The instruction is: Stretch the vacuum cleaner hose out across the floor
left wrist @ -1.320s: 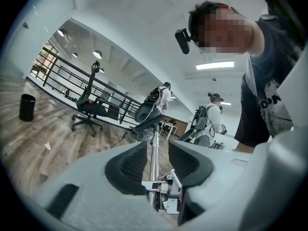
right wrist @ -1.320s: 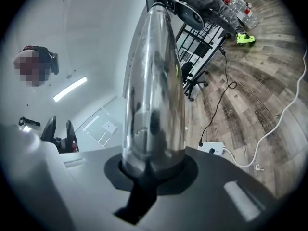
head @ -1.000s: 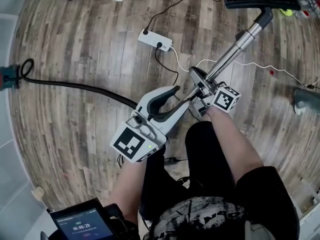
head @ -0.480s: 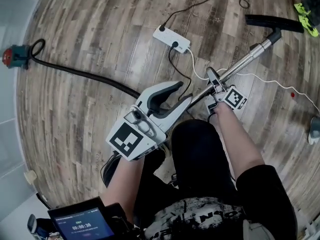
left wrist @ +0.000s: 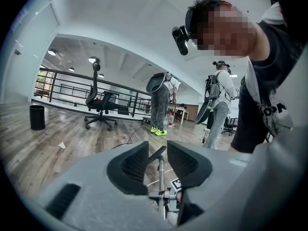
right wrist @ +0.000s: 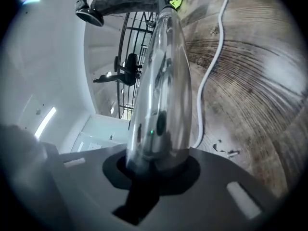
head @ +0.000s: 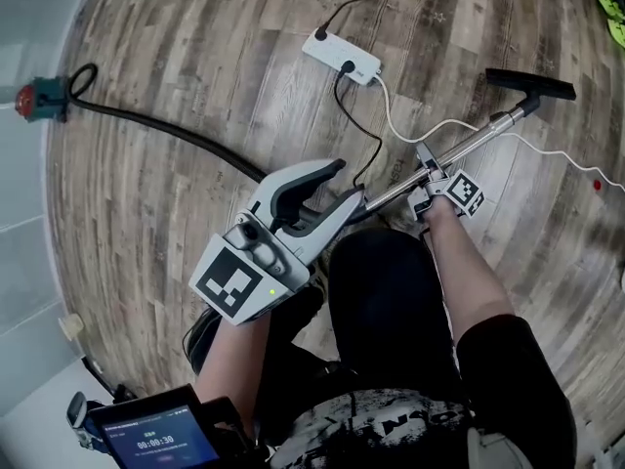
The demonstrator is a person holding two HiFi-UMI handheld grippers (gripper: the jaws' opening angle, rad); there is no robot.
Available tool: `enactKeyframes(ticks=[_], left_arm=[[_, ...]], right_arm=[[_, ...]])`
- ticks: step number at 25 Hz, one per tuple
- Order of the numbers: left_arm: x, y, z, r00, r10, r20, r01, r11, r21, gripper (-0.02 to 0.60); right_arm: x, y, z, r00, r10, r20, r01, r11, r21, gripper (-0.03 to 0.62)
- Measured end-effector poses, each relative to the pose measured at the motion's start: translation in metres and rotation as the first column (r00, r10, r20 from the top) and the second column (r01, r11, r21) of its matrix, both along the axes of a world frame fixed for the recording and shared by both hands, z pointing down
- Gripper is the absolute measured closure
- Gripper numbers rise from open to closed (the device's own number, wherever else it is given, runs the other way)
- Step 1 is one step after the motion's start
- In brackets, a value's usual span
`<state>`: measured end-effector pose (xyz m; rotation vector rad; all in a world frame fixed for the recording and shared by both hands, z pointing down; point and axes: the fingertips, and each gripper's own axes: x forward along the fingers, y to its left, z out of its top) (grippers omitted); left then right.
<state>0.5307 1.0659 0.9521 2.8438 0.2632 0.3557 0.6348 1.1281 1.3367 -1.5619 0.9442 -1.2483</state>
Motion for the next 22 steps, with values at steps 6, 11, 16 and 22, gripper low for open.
enactKeyframes(ticks=[6, 11, 16, 22], left_arm=[[-0.006, 0.007, 0.015, 0.999, -0.017, 0.036, 0.017, 1.000, 0.002, 0.460], [-0.008, 0.000, 0.014, 0.998, -0.017, 0.065, 0.016, 1.000, 0.003, 0.460], [-0.015, 0.006, 0.028, 0.997, -0.041, 0.064, 0.038, 0.998, 0.039, 0.471], [-0.025, 0.008, 0.031, 0.997, -0.049, 0.063, 0.048, 0.999, 0.026, 0.463]], right_arm=[[-0.014, 0.017, 0.033, 0.998, 0.033, 0.063, -0.032, 0.999, -0.010, 0.525], [-0.016, 0.021, 0.046, 0.991, 0.042, 0.128, -0.036, 0.998, -0.049, 0.528], [-0.036, 0.018, 0.093, 0.983, -0.066, 0.170, 0.096, 0.981, -0.172, 0.505], [-0.048, 0.022, 0.098, 0.974, -0.126, 0.188, 0.168, 0.960, -0.226, 0.381]])
